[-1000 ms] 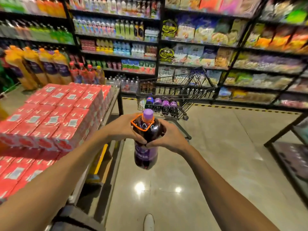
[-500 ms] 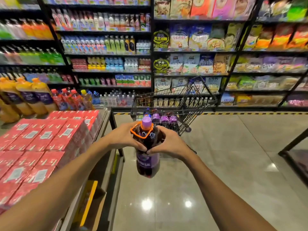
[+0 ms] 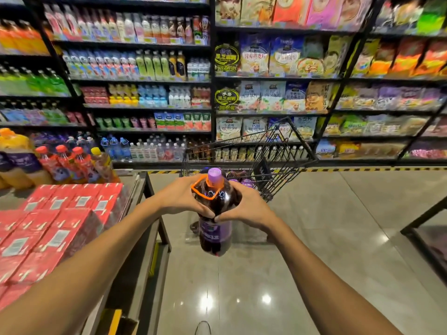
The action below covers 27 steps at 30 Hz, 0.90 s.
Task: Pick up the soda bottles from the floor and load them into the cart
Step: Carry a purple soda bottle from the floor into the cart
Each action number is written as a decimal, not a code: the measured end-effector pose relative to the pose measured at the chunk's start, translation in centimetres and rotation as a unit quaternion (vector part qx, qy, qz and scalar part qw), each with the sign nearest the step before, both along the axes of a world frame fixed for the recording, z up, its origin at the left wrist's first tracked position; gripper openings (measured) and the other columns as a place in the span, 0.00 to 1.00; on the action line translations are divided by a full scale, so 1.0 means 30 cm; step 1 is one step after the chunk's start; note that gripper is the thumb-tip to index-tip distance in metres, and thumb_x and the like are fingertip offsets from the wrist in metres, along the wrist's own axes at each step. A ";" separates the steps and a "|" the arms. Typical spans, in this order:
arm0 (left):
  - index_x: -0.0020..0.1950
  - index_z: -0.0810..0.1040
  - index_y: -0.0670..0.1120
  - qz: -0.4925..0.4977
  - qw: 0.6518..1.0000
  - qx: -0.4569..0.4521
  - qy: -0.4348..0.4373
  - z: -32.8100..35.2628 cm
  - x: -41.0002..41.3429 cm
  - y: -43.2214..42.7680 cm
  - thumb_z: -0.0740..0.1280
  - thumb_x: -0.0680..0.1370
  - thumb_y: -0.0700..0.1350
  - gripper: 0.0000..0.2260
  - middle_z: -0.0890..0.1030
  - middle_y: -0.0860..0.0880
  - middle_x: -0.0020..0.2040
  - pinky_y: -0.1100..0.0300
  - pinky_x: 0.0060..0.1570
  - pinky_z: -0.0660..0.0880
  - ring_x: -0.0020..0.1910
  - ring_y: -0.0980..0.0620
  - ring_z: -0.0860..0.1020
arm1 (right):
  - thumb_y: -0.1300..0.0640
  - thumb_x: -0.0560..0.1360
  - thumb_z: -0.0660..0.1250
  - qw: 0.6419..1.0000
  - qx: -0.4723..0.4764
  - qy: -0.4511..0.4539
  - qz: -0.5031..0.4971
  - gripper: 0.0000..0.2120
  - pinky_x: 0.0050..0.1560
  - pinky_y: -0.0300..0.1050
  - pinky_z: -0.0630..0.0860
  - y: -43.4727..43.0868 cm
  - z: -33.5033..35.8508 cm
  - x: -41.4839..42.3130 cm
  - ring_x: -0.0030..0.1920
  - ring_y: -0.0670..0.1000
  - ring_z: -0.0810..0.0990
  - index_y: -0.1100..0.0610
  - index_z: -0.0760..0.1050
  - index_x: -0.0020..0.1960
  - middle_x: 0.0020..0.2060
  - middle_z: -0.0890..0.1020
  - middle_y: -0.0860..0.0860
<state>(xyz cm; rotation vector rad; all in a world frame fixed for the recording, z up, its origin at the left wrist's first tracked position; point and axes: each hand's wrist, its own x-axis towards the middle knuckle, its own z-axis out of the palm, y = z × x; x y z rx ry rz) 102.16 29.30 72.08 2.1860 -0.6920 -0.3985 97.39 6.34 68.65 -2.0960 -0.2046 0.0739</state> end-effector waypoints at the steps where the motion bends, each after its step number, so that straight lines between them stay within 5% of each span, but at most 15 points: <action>1: 0.66 0.75 0.62 -0.003 1.000 -0.004 -0.001 -0.004 0.041 0.003 0.86 0.61 0.53 0.37 0.83 0.62 0.59 0.51 0.65 0.77 0.60 0.61 0.80 | 0.44 0.54 0.87 1.000 -0.004 0.000 -0.002 0.41 0.63 0.54 0.81 0.004 -0.003 0.040 0.57 0.45 0.84 0.46 0.78 0.65 0.55 0.86 0.43; 5: 0.66 0.74 0.63 -0.022 1.000 -0.007 0.003 0.004 0.222 0.017 0.85 0.61 0.52 0.36 0.82 0.63 0.59 0.53 0.64 0.78 0.60 0.63 0.80 | 0.49 0.56 0.87 1.000 -0.005 0.005 -0.013 0.39 0.62 0.55 0.81 0.017 0.013 0.199 0.56 0.45 0.85 0.47 0.78 0.64 0.54 0.86 0.43; 12: 0.68 0.73 0.63 -0.035 0.999 -0.012 -0.005 0.036 0.526 0.022 0.86 0.62 0.51 0.38 0.81 0.68 0.58 0.70 0.61 0.72 0.59 0.69 0.78 | 0.51 0.57 0.86 1.000 -0.002 -0.004 -0.027 0.38 0.63 0.55 0.80 0.031 0.052 0.466 0.57 0.44 0.84 0.46 0.79 0.65 0.56 0.86 0.42; 18: 0.65 0.73 0.66 -0.042 0.999 -0.005 -0.004 0.032 0.799 0.008 0.85 0.60 0.55 0.37 0.82 0.64 0.59 0.57 0.65 0.74 0.60 0.63 0.80 | 0.45 0.55 0.86 0.999 -0.008 0.009 -0.034 0.42 0.66 0.56 0.79 0.013 0.041 0.734 0.60 0.45 0.83 0.44 0.77 0.67 0.58 0.85 0.42; 27: 0.68 0.74 0.60 -0.045 0.999 0.018 0.011 -0.003 1.230 -0.066 0.85 0.61 0.54 0.38 0.82 0.63 0.60 0.53 0.68 0.74 0.61 0.63 0.79 | 0.46 0.56 0.87 0.999 0.000 0.031 -0.023 0.43 0.66 0.55 0.79 -0.054 -0.031 1.172 0.61 0.44 0.83 0.45 0.76 0.69 0.59 0.85 0.42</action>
